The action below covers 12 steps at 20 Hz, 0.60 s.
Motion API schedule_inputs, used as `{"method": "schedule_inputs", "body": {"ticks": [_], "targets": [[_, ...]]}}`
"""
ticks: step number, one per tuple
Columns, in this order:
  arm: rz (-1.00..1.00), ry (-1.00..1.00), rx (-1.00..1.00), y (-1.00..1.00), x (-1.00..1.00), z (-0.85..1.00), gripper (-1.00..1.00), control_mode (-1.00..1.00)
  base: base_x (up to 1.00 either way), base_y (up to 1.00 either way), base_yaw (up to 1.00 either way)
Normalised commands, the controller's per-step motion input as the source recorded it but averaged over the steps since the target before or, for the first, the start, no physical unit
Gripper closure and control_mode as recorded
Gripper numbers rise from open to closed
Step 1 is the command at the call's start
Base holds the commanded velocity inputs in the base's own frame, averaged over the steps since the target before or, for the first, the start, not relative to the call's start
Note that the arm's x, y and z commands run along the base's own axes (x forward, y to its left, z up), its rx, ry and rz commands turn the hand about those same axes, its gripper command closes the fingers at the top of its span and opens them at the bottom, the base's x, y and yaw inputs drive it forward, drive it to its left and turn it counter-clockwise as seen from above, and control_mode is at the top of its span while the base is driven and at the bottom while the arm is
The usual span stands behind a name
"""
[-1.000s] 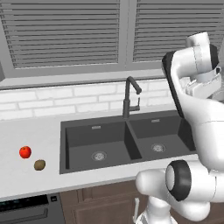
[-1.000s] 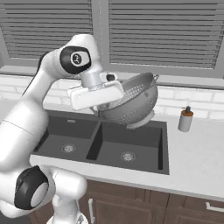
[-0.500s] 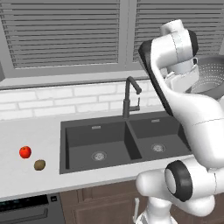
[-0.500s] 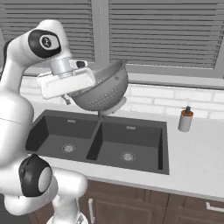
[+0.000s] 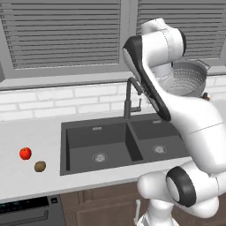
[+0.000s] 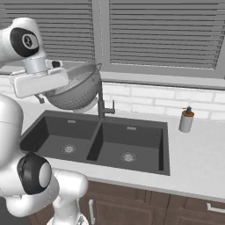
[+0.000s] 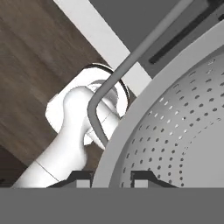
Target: Put the colander in the sink, put the apple, kiwi in the colander, and turn on the sink faucet and pour water over the colander.
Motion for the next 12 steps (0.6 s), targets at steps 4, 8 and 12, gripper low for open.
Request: {"method": "schedule_inputs", "body": {"ticks": [4,8,12], "targets": [[0.25,0.0,0.13,0.89,0.0,0.0,1.0,-1.0,0.0,0.0,0.0],[0.27,0.0,0.17,0.77,0.0,-0.16,1.0,-1.0,0.0,0.0,0.0],[0.27,0.0,0.18,0.69,0.03,-0.43,1.0,-1.0,0.0,0.0,0.0]]}}
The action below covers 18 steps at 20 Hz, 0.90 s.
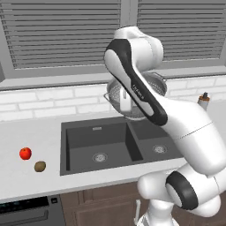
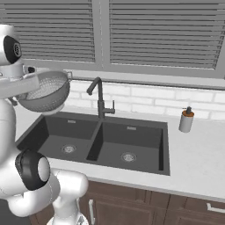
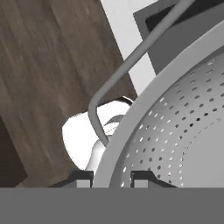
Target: Put the colander in the sink, put the apple, kiwi in the colander, and turn on the sink faucet and pour water over the colander.
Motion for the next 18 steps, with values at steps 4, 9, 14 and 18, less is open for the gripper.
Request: {"method": "schedule_inputs", "body": {"ticks": [4,9,14,18], "targets": [[0.27,0.0,0.16,0.72,0.15,-0.49,1.0,-1.0,0.0,0.0,0.0],[0.21,0.0,0.08,0.77,0.41,-0.22,1.0,-1.0,0.0,0.0,0.0],[0.12,0.02,0.0,0.79,0.64,-0.19,1.0,-1.0,0.0,0.0,0.0],[-0.11,0.0,0.0,0.42,0.21,-0.29,1.0,-1.0,0.0,0.0,0.0]]}}
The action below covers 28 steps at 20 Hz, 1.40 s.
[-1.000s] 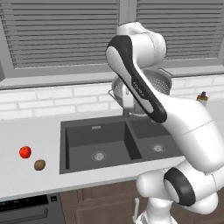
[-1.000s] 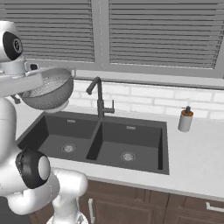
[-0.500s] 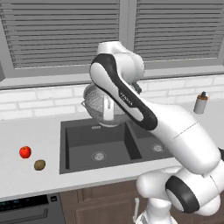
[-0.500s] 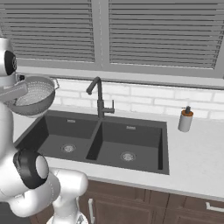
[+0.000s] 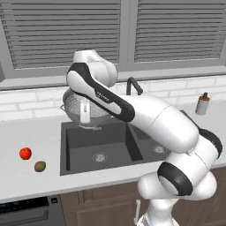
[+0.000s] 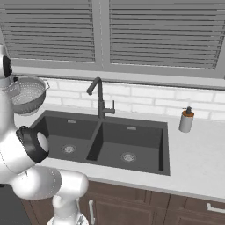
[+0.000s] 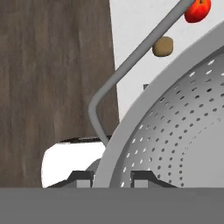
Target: Put the colander in the sink, put the apple, kiwi in the colander, and turn on the sink faucet and pour water over the colander.
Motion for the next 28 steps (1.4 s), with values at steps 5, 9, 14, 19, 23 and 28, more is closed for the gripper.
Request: {"method": "schedule_inputs", "body": {"ticks": [5,9,14,19,23,28], "targets": [[-0.17,0.0,0.0,0.17,0.18,-0.5,1.0,-1.0,0.0,0.0,0.0],[-0.16,0.0,0.0,0.11,0.33,-0.56,1.0,-1.0,0.0,0.0,0.0],[-0.04,0.0,0.0,-0.02,0.38,-0.45,1.0,-1.0,0.0,0.0,0.0],[-0.01,0.0,0.01,-0.08,0.3,-0.39,1.0,-1.0,0.0,0.0,0.0],[-0.02,0.0,0.01,-0.15,0.25,-0.41,1.0,-1.0,0.0,0.0,0.0],[-0.07,0.0,0.02,-0.1,0.29,-0.33,1.0,-1.0,0.0,0.0,0.0]]}}
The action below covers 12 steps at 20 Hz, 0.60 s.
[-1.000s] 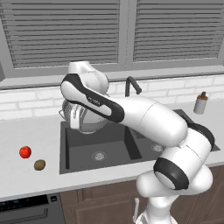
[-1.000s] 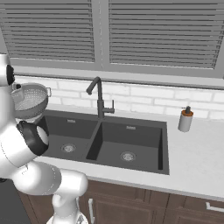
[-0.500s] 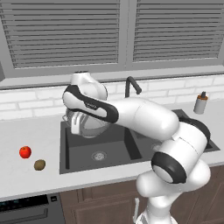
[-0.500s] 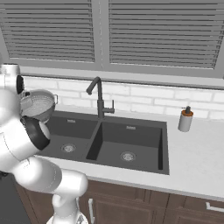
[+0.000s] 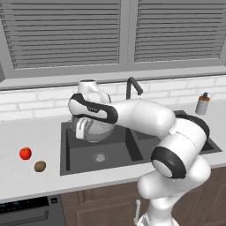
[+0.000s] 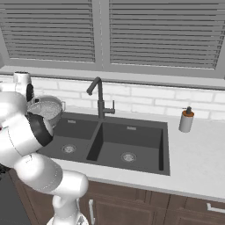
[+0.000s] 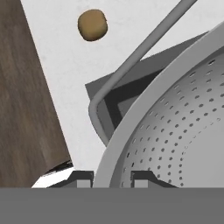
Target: Put the colander in the sink, put the apple, kiwi in the colander, and turn on the sink faucet and pour water over the colander.
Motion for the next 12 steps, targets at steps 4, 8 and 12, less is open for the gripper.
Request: {"method": "schedule_inputs", "body": {"ticks": [4,8,12], "targets": [[-0.07,0.0,0.0,-0.04,0.35,-0.29,1.0,-1.0,0.0,0.0,0.0],[-0.07,0.0,0.0,-0.11,0.34,-0.34,1.0,-1.0,0.0,0.0,0.0],[-0.08,0.0,0.0,-0.17,0.34,-0.4,1.0,-1.0,0.0,0.0,0.0]]}}
